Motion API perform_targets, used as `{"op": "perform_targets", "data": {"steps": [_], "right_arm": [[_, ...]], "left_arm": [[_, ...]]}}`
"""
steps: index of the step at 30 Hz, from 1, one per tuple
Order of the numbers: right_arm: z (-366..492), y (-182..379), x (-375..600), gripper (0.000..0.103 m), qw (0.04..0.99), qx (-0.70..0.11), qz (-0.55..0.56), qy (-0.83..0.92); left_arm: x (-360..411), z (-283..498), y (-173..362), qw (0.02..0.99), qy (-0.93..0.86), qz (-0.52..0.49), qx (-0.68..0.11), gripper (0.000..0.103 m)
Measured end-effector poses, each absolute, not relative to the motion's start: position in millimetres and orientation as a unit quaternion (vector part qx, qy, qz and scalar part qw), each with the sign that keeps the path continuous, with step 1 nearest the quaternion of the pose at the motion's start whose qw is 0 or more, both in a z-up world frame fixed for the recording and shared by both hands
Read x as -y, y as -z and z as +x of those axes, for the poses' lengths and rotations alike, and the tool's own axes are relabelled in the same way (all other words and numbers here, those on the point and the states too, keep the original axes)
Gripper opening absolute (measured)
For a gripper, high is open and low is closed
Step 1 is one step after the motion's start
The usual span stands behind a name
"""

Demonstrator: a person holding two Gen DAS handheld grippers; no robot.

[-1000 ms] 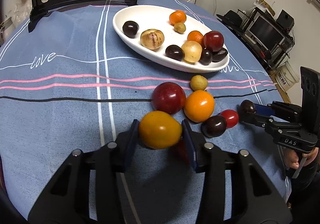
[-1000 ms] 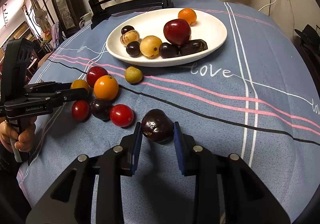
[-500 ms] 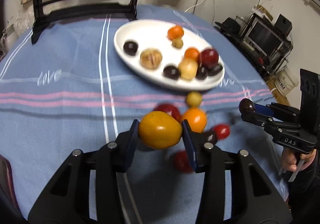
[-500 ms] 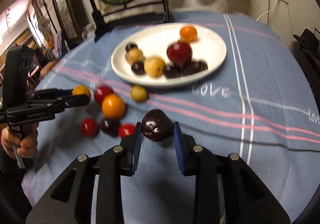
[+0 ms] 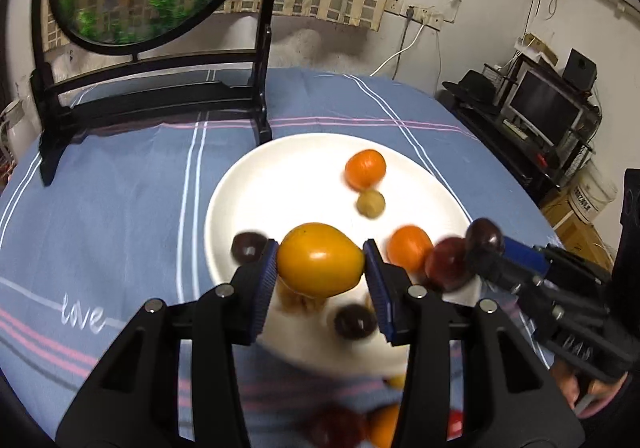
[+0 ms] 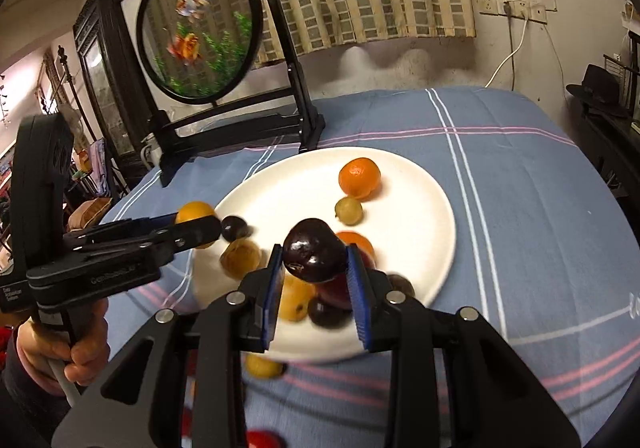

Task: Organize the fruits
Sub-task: 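Lower both held fruits onto the white plate and open both tools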

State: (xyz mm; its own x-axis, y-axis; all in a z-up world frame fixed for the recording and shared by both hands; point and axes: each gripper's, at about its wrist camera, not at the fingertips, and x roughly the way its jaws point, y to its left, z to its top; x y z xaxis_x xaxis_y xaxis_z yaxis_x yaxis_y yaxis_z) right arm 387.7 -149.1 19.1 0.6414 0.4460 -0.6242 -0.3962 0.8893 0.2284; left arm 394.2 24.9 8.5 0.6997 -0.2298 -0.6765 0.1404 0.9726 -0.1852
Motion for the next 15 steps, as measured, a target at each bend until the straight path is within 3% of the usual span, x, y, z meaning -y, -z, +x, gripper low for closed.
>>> {"op": "perform_targets", "data": {"steps": [2,3,4,6,7,11,15], "right_arm": [[394.6,-16.9,145.3,0.033,0.906,-0.350,0.032,-0.235],[397.1,-16.6,141.5,0.034,0.906,-0.347,0.027,-0.240],[397.8,-17.0,139.0,0.038,0.906,-0.345,0.025,-0.244],[392.1,-19.9,139.1,0.064,0.911,-0.335,0.024,-0.241],[388.6,-22.2,140.2,0.067,0.916,-0.324,0.024,-0.237],[367.4,-35.8,142.2,0.067,0.917,-0.312,0.008,-0.246],[337.1,-31.2,142.8,0.067,0.908,-0.327,-0.015,-0.262]], "left_arm": [[-20.7,405.5,-4.2,0.915,0.104,-0.065,-0.384,0.047],[-21.7,407.6,-3.7,0.915,0.102,-0.071,-0.383,0.055],[-23.4,406.3,-5.4,0.918,0.098,-0.074,-0.376,0.073],[-30.3,397.7,-12.9,0.927,0.086,-0.079,-0.357,0.078],[-33.8,395.6,-16.0,0.926,0.089,-0.082,-0.357,0.081],[-48.5,371.7,-26.1,0.932,0.066,-0.092,-0.344,0.097],[-56.1,342.8,-25.9,0.936,0.033,-0.068,-0.345,0.098]]}}
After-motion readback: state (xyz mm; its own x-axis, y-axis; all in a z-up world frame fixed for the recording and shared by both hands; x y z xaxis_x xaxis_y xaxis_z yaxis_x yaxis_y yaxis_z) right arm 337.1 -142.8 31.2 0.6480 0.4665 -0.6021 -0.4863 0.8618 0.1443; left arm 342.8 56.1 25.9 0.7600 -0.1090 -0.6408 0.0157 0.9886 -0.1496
